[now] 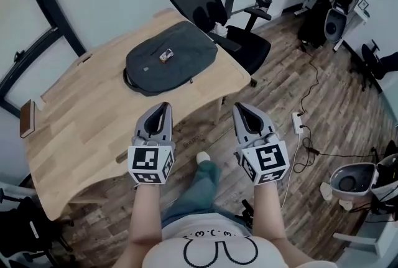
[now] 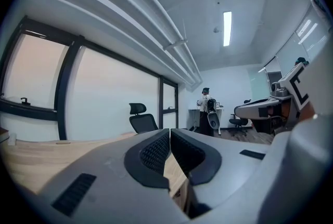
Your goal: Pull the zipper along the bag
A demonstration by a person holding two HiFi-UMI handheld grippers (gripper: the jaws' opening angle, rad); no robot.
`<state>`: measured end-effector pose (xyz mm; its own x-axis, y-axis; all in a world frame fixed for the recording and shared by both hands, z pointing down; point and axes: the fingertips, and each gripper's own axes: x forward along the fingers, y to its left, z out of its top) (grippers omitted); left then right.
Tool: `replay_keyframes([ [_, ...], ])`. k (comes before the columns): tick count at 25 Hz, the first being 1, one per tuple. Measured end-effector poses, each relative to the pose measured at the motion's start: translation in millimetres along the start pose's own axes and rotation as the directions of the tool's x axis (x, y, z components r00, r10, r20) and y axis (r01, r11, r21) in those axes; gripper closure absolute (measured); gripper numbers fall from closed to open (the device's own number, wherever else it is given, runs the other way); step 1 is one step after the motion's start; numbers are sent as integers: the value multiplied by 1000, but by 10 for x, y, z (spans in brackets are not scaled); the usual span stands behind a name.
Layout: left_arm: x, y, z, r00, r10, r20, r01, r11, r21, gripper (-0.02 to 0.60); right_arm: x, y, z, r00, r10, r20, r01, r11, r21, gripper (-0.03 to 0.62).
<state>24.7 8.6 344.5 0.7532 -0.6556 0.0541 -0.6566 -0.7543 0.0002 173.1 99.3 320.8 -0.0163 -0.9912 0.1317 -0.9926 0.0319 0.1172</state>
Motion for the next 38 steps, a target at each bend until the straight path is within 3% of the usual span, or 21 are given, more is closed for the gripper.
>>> replay_keyframes([
  [3,356,-27,-233,999,0,-36,0,1000,-27,563,236,-270,-127,1000,6,-16,-5,1000,18,542],
  [8,1000,-20,-666,996,11,-84,-23,990,-140,563,721,-639,-332,994,74,-85,-78,996,-45,543],
  [15,1759,122,-1268,970,78,-231,-126,971,-202,563,1624,-1151,-616,971,172,-166,-179,983,-30,542],
  [21,2120,208,-1494,950,97,-298,-174,954,-244,561,2138,-1367,-836,947,223,-230,-232,973,-14,542],
  [22,2137,211,-1532,946,97,-309,-180,951,-251,550,2195,-1375,-870,943,232,-241,-242,970,-14,542],
  [24,2168,205,-1626,937,92,-337,-189,944,-270,462,2309,-1385,-920,933,252,-256,-264,964,-13,543],
  [26,2184,200,-1739,925,99,-367,-216,932,-291,428,2419,-1374,-966,921,281,-269,-295,955,-11,542],
  [31,2243,182,-2035,886,150,-438,-315,888,-334,427,2709,-1417,-1130,896,323,-306,-339,941,0,542],
  [38,2392,264,-2385,803,242,-545,-472,817,-332,428,3187,-1385,-1314,828,429,-360,-462,887,-6,543],
])
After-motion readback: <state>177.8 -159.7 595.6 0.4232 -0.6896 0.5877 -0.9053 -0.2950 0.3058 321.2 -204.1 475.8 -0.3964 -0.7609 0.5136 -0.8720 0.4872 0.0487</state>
